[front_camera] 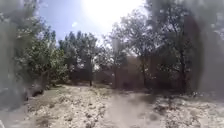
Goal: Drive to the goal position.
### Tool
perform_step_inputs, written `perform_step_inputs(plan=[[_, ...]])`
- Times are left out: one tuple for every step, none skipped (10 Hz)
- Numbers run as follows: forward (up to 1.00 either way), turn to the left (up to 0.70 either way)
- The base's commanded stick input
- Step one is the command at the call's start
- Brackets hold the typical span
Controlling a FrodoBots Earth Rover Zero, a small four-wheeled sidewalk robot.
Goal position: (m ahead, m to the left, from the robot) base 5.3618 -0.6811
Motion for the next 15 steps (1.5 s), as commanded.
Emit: perform_step_inputs(plan=[[0.7,0.0],[0.7,0.0],[0.7,0.0],[0.7,0.0],[0.7,0.09],[0.7,0.22],[0.7,0.35],[0.7,0.35],[0.7,0.35],[0.7,0.35],[0.7,0.35],[0.7,0.23],[0.7,0.09],[0.7,0.0],[0.7,0.0]])
